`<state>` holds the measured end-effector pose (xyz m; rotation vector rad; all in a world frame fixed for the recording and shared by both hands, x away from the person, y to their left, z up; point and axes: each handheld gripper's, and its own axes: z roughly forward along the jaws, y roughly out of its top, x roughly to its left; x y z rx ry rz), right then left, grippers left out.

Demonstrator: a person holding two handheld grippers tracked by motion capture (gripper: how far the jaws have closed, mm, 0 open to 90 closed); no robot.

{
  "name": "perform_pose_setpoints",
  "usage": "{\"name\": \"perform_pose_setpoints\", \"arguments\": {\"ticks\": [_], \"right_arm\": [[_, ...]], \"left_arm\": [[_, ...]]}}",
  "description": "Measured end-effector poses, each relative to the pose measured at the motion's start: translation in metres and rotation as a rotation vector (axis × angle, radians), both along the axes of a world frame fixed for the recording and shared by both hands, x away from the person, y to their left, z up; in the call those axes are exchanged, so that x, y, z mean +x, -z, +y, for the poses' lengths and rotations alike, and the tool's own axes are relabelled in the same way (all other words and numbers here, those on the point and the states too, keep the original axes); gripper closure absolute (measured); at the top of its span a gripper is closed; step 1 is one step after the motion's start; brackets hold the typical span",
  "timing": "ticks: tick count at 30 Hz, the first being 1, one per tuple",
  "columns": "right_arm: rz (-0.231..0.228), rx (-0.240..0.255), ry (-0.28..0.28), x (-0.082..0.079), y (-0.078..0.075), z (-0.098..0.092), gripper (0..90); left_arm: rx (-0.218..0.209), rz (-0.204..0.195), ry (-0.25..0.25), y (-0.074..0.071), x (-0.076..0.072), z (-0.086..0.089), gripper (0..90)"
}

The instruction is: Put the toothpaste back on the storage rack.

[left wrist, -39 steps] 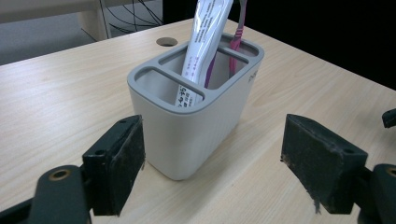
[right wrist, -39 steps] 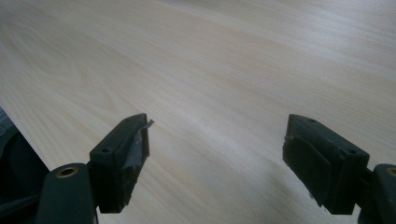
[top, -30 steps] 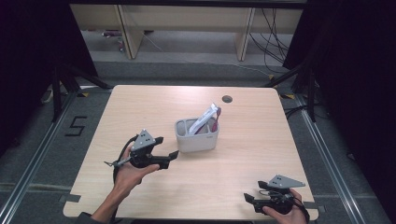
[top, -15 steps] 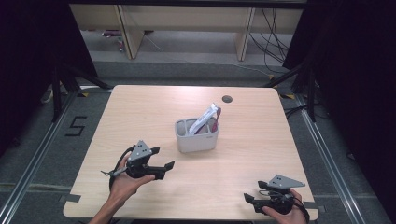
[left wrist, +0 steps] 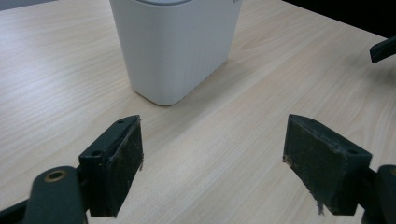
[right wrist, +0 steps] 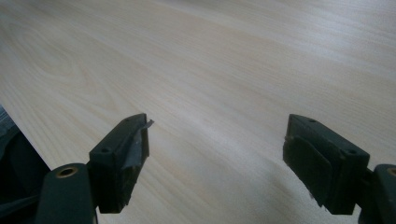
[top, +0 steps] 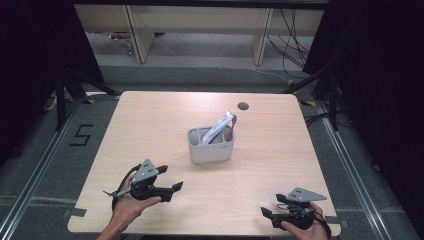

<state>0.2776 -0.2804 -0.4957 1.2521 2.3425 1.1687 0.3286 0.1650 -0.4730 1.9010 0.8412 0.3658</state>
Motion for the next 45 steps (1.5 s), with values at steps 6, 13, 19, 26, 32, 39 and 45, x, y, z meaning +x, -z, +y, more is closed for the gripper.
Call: {"name": "perform_pose_setpoints", "arguments": {"ticks": [6,13,19,26,32,39,45], "right_arm": [[0.045,0.025,0.007,-0.002,0.000,0.002,23.3],[-0.008,-0.002,-0.013,0.001,0.001,0.001,23.3],[-0.007,-0.003,-0.012,0.001,0.001,0.001,23.3],[0.007,0.020,-0.018,0.000,0.001,0.002,23.3],[0.009,0.011,-0.015,0.000,0.001,0.002,23.3],[0.008,0.011,-0.014,0.000,0.001,0.002,23.3],[-0.005,-0.007,-0.014,0.000,0.000,0.002,23.2]], "left_arm": [[0.013,0.008,0.013,0.005,-0.009,0.005,19.3],[0.033,0.016,0.018,0.012,-0.018,0.009,18.3],[0.047,0.018,0.032,0.015,-0.025,0.009,17.7],[0.053,0.014,0.046,0.018,-0.034,0.008,17.3],[0.059,0.009,0.053,0.020,-0.042,0.006,17.0],[0.064,0.007,0.074,0.021,-0.052,0.003,17.0],[0.147,-0.002,0.091,0.024,-0.062,-0.001,17.0]]}}
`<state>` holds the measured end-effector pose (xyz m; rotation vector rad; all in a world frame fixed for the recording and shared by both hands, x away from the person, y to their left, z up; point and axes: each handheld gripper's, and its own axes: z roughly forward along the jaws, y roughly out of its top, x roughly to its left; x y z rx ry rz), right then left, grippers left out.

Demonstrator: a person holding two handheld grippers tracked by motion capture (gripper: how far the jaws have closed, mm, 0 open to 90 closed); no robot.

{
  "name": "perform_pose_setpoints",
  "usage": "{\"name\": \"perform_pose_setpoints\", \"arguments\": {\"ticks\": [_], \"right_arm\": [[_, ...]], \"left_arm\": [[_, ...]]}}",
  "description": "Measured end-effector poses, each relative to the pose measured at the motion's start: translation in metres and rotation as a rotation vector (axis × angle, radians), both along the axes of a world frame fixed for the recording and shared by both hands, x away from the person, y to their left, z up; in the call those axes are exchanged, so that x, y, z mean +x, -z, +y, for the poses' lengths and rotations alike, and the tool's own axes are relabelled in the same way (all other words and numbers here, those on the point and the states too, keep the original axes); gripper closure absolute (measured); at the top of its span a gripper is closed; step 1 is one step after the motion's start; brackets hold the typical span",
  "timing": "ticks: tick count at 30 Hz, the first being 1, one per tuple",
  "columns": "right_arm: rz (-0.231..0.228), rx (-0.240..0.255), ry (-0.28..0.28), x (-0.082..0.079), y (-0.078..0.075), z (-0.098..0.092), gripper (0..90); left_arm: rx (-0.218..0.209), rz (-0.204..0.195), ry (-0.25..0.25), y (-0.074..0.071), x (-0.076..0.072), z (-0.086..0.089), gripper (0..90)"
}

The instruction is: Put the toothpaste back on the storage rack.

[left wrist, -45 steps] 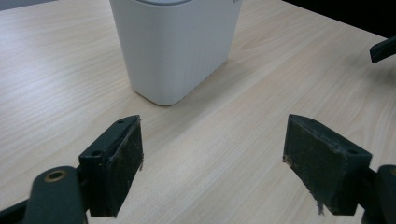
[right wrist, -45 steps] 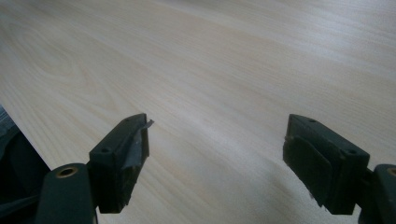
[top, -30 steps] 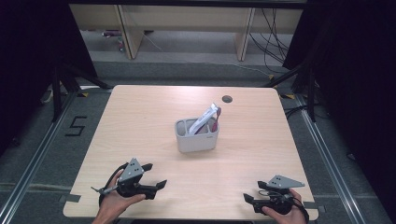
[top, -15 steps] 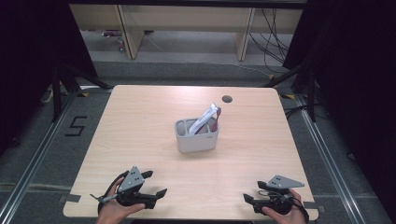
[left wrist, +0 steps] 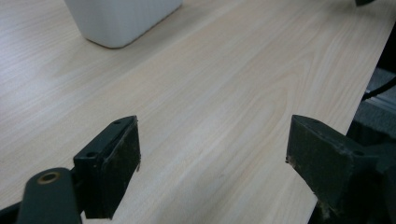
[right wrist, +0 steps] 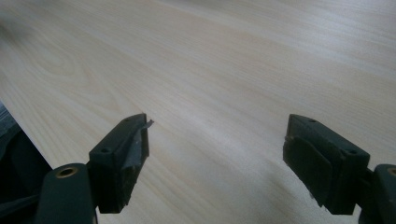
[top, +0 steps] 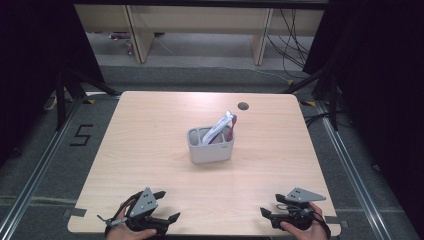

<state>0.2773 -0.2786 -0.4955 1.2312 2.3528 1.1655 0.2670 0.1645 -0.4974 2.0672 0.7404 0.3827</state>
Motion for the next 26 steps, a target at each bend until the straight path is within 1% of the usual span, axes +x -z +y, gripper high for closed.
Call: {"name": "perform_pose_setpoints", "arguments": {"ticks": [1,3,4,5,6,7,8,9,10,11,12,13,14,15,16,18,19,20,21,22,23,24,25,26], "right_arm": [[0.006,0.009,-0.002,-0.0007,-0.0005,0.0003,23.2],[0.002,0.009,-0.003,-0.0010,-0.0010,0.0003,23.2],[0.024,0.026,0.005,-0.0023,-0.0011,0.0018,23.2],[0.025,0.027,0.006,-0.0024,-0.0011,0.0019,23.2],[0.019,0.027,0.008,-0.0019,0.0002,0.0027,23.2],[0.022,0.027,0.009,-0.0021,0.0001,0.0030,23.2],[0.020,0.027,0.006,-0.0022,0.0002,0.0030,23.2],[0.008,0.018,0.000,-0.0017,0.0003,0.0025,23.2],[0.027,0.021,-0.001,-0.0024,-0.0005,0.0031,23.2],[0.022,0.018,-0.002,-0.0022,-0.0005,0.0032,23.2],[0.015,0.013,-0.002,-0.0019,0.0002,0.0032,23.2],[0.020,0.013,0.002,-0.0022,0.0000,0.0036,23.2],[0.008,0.013,-0.018,-0.0010,0.0002,0.0024,23.2],[0.010,0.016,-0.018,-0.0011,-0.0001,0.0024,23.1],[0.010,0.016,-0.018,-0.0011,-0.0001,0.0024,23.1],[0.001,0.009,-0.018,-0.0003,0.0010,0.0024,23.1],[0.001,0.009,-0.018,-0.0003,0.0010,0.0024,23.1],[0.008,0.020,-0.037,0.0014,0.0023,0.0026,23.1],[0.019,0.020,-0.040,0.0001,0.0011,0.0022,23.1],[0.012,0.015,-0.026,-0.0004,0.0010,0.0026,23.1],[0.007,0.011,-0.027,-0.0004,0.0011,0.0028,23.1],[0.010,0.012,-0.025,-0.0006,0.0011,0.0029,23.1],[0.037,0.023,-0.008,-0.0023,0.0005,0.0038,23.1],[0.035,0.023,-0.009,-0.0022,0.0004,0.0035,23.0]], "left_arm": [[0.014,-0.004,0.001,0.0004,-0.0012,-0.0005,17.1],[0.024,-0.014,0.009,-0.0001,-0.0038,-0.0012,17.2],[0.036,-0.019,0.012,-0.0010,-0.0046,-0.0006,17.2],[0.011,-0.020,0.000,-0.0007,-0.0069,-0.0025,17.3],[0.021,-0.024,0.005,-0.0009,-0.0075,-0.0018,17.3],[0.038,-0.017,0.014,-0.0014,-0.0083,-0.0008,17.3],[0.034,-0.017,0.015,-0.0008,-0.0087,-0.0012,17.3],[0.021,-0.011,0.011,-0.0004,-0.0098,-0.0025,17.3],[0.024,-0.011,0.014,-0.0004,-0.0101,-0.0025,17.3],[0.022,-0.014,0.010,-0.0001,-0.0102,-0.0026,17.3],[0.043,-0.022,0.010,-0.0004,-0.0092,-0.0010,17.3],[0.038,-0.026,0.001,0.0000,-0.0092,-0.0004,17.3],[0.058,-0.027,0.004,-0.0008,-0.0084,0.0017,17.3],[0.028,-0.027,-0.017,0.0006,-0.0088,0.0006,17.3],[0.058,-0.033,-0.009,-0.0002,-0.0077,0.0030,17.3],[0.044,-0.030,-0.020,-0.0002,-0.0078,0.0031,17.3],[0.044,-0.027,-0.017,-0.0004,-0.0078,0.0030,17.3],[0.038,-0.026,-0.016,-0.0001,-0.0078,0.0023,17.3],[0.049,-0.027,-0.006,-0.0004,-0.0075,0.0030,17.3],[0.052,-0.024,-0.002,-0.0005,-0.0074,0.0031,17.3],[0.036,-0.021,-0.014,0.0000,-0.0077,0.0023,17.3],[0.045,-0.024,-0.009,-0.0006,-0.0061,0.0044,17.3],[0.026,-0.020,-0.018,-0.0002,-0.0058,0.0041,17.3],[0.029,-0.022,-0.023,-0.0006,-0.0054,0.0055,17.3]]}}
